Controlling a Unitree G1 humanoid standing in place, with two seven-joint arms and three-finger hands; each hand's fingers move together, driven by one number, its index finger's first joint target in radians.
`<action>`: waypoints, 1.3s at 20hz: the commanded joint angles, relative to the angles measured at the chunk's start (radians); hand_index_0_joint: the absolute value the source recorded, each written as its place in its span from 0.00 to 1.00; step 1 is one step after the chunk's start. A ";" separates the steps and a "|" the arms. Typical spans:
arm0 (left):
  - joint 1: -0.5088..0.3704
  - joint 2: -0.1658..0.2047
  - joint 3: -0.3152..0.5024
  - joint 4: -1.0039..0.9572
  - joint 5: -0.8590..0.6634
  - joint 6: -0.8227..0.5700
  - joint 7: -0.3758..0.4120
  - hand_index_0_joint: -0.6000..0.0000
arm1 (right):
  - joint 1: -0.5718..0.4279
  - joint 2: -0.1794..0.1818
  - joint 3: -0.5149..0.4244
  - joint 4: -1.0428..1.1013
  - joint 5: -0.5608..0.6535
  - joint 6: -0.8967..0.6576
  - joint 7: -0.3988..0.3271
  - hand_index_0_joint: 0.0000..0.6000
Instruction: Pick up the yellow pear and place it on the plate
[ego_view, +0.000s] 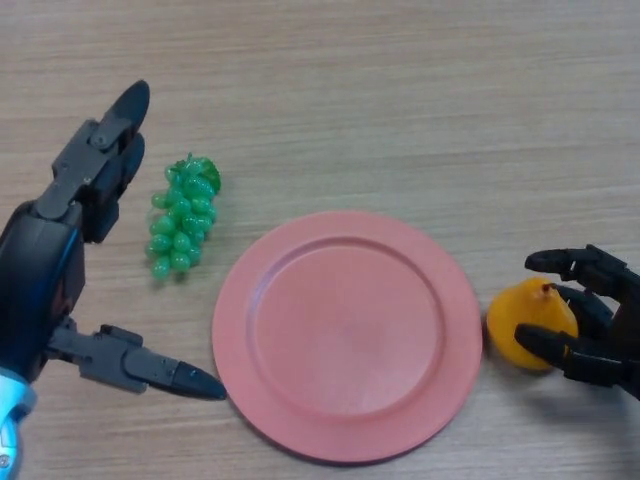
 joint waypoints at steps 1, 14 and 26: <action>-0.020 0.022 0.070 -0.045 -0.032 -0.126 -0.001 1.00 | -0.052 -0.035 -0.029 -0.021 -0.056 -0.184 -0.050 1.00; -0.021 0.028 0.110 -0.042 -0.099 -0.119 -0.009 1.00 | 0.017 0.064 0.100 -0.676 -0.136 0.169 -0.150 1.00; -0.014 0.031 0.141 -0.047 -0.211 -0.092 -0.031 1.00 | -0.022 0.121 0.414 -0.517 -0.185 0.285 -0.317 0.83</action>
